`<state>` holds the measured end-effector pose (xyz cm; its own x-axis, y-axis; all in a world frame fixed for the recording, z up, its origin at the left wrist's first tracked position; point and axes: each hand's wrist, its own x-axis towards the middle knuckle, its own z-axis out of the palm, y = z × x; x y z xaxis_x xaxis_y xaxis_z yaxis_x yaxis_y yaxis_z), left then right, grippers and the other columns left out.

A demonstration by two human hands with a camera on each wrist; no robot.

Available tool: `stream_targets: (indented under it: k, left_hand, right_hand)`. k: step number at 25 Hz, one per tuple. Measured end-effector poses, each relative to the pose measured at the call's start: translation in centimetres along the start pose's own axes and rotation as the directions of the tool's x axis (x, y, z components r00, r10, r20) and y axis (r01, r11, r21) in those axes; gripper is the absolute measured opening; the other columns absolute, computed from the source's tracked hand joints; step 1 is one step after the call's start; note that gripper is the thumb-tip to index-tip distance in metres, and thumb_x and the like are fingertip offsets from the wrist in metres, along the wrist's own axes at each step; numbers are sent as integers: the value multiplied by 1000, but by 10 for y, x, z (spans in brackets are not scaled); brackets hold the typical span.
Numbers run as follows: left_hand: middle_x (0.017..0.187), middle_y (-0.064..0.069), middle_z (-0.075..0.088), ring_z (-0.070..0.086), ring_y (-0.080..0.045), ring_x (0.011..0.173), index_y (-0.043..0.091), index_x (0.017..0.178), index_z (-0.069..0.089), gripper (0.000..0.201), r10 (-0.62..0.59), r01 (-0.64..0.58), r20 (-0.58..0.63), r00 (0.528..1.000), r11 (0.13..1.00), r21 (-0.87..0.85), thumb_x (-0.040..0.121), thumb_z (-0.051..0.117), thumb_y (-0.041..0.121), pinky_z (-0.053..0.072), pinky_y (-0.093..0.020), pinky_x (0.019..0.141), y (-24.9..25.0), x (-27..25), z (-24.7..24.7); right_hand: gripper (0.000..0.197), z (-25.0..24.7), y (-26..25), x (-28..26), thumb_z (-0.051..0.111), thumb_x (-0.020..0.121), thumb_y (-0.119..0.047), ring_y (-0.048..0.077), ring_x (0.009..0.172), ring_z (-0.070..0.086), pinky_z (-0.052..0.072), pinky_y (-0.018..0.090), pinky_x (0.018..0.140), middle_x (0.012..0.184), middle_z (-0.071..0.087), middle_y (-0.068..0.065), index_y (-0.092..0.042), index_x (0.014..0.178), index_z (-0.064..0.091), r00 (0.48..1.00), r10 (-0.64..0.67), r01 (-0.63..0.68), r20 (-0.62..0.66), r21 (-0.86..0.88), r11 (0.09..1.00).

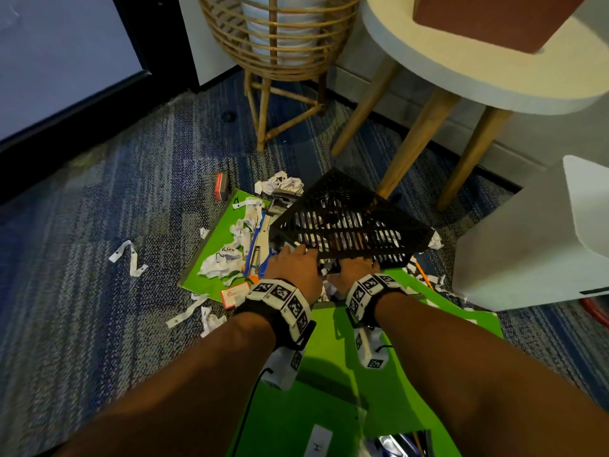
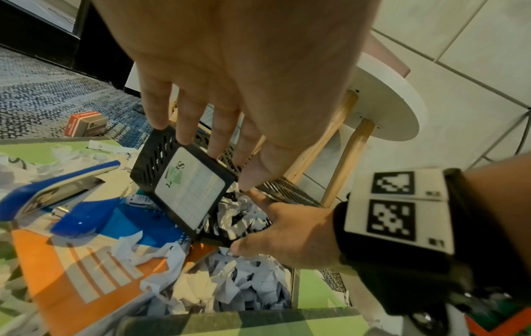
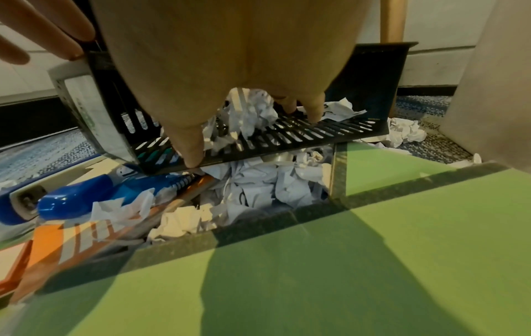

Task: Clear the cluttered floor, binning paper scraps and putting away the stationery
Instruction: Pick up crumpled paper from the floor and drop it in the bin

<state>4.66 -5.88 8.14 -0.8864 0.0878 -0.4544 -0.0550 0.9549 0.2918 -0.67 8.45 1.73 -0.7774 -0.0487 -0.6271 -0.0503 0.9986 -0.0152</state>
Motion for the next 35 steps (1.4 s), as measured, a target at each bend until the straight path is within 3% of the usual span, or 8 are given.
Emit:
stream_targets:
  k: [3,8,11,17,20,27,32,35]
  left_hand:
    - [154,-1,29,23,-32,142,23,147,28,61,7,-7,0,1000,1000,-13,92,50,37,27,-49,114,-4,1,4]
    - [157,-1,18,18,-36,143,26,148,24,64,-39,40,21,999,998,-48,91,52,36,25,-51,114,-6,2,0]
    - [159,-2,10,12,-37,144,28,149,22,66,-52,53,23,998,997,-56,91,53,37,26,-52,113,-5,3,-4]
    - [161,1,-6,1,-36,146,34,150,13,67,-59,61,72,996,998,-27,94,49,32,25,-53,113,-8,6,8]
    - [160,-1,0,6,-37,145,33,149,18,65,-64,65,49,997,998,-18,93,51,31,27,-53,112,-9,5,7]
    - [156,-3,13,17,-40,139,23,138,36,53,-32,33,27,999,999,-30,90,54,36,35,-52,105,-6,2,11]
    - [157,0,13,18,-41,136,23,135,43,50,-21,22,42,999,1000,-20,89,55,36,38,-50,101,-8,1,16]
    - [157,0,12,19,-41,136,23,137,42,46,-25,26,38,999,1000,-5,92,50,33,36,-51,103,-9,4,19]
  right_hand:
    - [49,4,-1,1,47,92,-47,30,128,43,25,50,113,137,50,8,-17,132,50,999,-9,10,-50,22,1000]
    - [62,47,6,-29,54,92,-38,25,129,42,32,44,109,146,33,2,-17,145,29,953,-186,222,-238,136,966]
    - [35,67,19,-46,52,91,-21,22,121,47,35,41,104,131,45,-2,-25,125,50,908,-291,351,-301,167,921]
    - [27,61,26,-39,58,84,-8,26,88,57,54,39,76,120,40,5,-22,106,54,839,-201,375,-506,269,887]
    - [48,56,22,-28,58,85,-10,28,107,55,51,41,87,129,42,5,-24,129,44,872,-150,345,-467,366,864]
    - [59,42,-3,1,57,86,-50,30,130,39,28,45,110,140,46,8,-20,134,42,970,-157,154,-187,-32,988]
    - [50,65,-7,-16,51,92,-34,27,132,37,23,49,111,141,42,2,-27,139,36,959,-257,261,-118,23,965]
    - [35,80,8,-34,56,83,-21,25,120,44,32,46,105,124,44,1,-27,117,49,930,-247,296,-271,159,942]
